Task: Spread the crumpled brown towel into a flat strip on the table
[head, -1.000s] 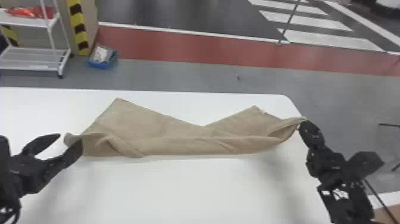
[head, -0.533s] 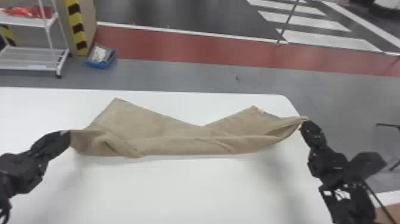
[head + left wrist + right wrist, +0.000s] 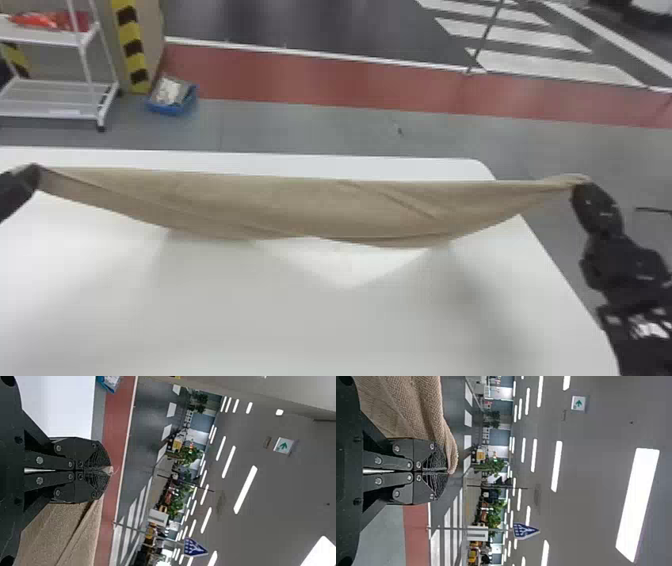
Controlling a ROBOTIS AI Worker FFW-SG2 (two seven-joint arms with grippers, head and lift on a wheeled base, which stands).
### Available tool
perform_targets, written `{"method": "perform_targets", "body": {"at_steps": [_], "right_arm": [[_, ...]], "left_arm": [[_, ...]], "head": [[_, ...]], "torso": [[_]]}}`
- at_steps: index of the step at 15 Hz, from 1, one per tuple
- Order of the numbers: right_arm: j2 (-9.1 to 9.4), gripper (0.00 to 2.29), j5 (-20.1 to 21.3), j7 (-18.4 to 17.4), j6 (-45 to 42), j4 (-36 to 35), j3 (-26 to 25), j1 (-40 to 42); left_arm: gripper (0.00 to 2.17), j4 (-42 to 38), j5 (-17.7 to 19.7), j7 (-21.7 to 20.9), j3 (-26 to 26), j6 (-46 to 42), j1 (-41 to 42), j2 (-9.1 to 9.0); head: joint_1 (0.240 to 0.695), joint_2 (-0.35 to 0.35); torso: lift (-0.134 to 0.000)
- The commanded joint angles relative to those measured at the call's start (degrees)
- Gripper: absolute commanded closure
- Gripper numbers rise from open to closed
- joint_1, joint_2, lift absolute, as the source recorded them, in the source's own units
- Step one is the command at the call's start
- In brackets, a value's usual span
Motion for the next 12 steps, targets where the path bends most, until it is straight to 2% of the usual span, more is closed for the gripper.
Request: {"method": "perform_targets", "body": {"at_steps": [1, 2, 4, 5, 6, 7, 8, 10, 11, 12], "right_arm": [[1.15, 1.77, -3.30, 0.11, 4.20, -8.50, -3.77, 3.38], [1.42, 1.77, -5.50, 0.11, 10.00, -12.45, -5.62, 4.70], [1.42, 1.76, -7.61, -3.41, 21.42, -16.67, -7.11, 4.78], [1.24, 1.76, -5.50, -5.52, 25.11, -16.49, -6.50, 2.67], [1.24, 1.76, -1.02, -6.22, 32.67, -14.30, -4.04, -1.63], [1.68, 1.76, 2.50, -6.57, 37.24, -10.60, -1.84, -5.59], [1.59, 1.76, 4.52, -7.45, 37.59, -4.19, 0.97, -9.19], [1.24, 1.75, 7.07, -10.62, 31.44, 8.82, 5.37, -15.52], [1.24, 1.56, 8.12, -12.11, 27.05, 14.80, 7.21, -18.68], [0.80, 1.54, 8.39, -12.11, 22.30, 19.72, 8.09, -21.23]], "left_arm": [[1.80, -0.17, 5.13, -1.82, 3.16, 0.14, 0.82, 0.04], [1.80, 0.00, 7.32, -3.22, 4.21, 0.14, 1.09, 0.13], [1.80, -0.70, 7.50, -3.93, 4.74, 0.14, 1.44, 0.31], [1.80, -0.79, 7.41, -4.28, 4.56, 0.31, 1.35, 0.66], [1.80, -0.79, 6.53, -4.45, 4.04, 0.49, 1.09, 0.75], [1.80, -0.70, 5.48, -4.45, 3.16, 0.49, 0.82, 0.75], [1.80, -0.70, 3.55, -4.45, 1.93, 0.84, 0.47, 0.66], [1.80, -0.35, 1.26, -4.45, 0.52, 1.02, 0.30, 0.31], [1.80, -0.08, 0.47, -4.37, 0.08, 1.19, 0.03, 0.31], [1.80, 0.00, -0.23, -4.28, -0.44, 1.37, -0.23, 0.22]], "head": [[0.695, -0.242], [0.695, -0.242], [0.695, -0.236], [0.695, -0.238], [0.695, -0.241], [0.695, -0.245], [0.695, -0.241], [0.695, -0.239], [0.695, -0.242], [0.695, -0.243]], "torso": [[-0.124], [-0.124], [-0.124], [-0.124], [-0.124], [-0.124], [-0.124], [-0.124], [-0.124], [-0.124]]}}
